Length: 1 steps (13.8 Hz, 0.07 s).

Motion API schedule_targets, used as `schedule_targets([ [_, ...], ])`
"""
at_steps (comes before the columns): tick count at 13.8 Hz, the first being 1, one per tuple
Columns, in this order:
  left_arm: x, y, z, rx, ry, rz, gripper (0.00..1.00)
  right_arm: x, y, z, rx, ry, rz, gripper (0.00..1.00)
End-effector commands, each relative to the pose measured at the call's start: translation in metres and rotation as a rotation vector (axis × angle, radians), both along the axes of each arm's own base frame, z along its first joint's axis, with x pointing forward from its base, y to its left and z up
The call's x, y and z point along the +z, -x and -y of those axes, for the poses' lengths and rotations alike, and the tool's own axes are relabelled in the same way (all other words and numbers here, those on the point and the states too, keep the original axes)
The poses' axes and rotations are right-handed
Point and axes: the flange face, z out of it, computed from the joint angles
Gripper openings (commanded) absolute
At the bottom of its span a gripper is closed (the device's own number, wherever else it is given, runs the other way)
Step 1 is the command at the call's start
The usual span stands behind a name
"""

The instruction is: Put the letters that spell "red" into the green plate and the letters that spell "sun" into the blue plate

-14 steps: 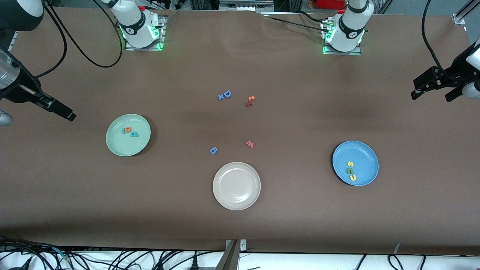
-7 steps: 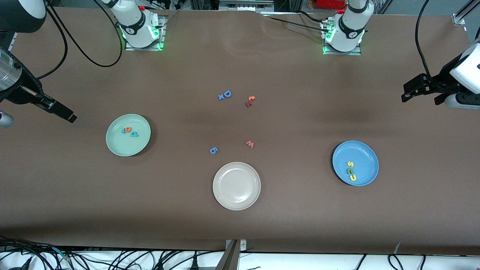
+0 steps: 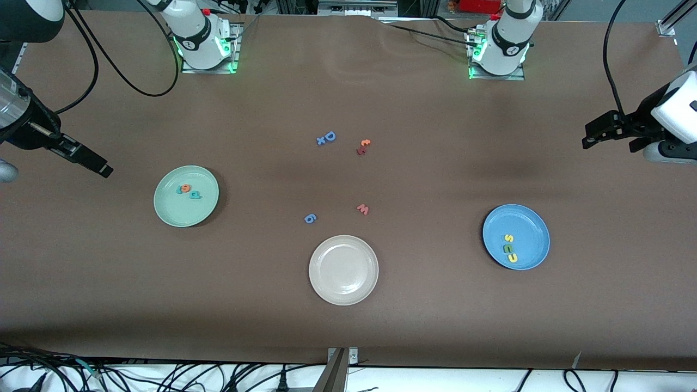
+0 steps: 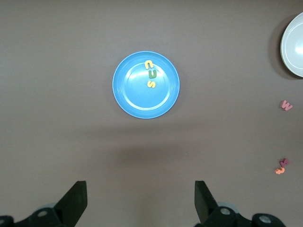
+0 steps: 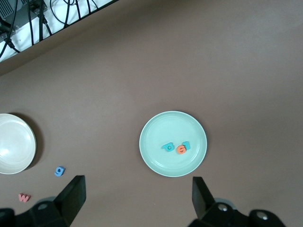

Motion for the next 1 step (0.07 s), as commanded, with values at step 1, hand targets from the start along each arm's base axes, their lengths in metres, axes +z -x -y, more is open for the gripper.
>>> schedule_targets([
  [1, 0.0032, -0.0049, -0.0035, -0.011, 0.02, -0.02, 1.0, 0.0067, 0.0079, -0.0004, 0.013, -0.019, 0.014, 0.99],
])
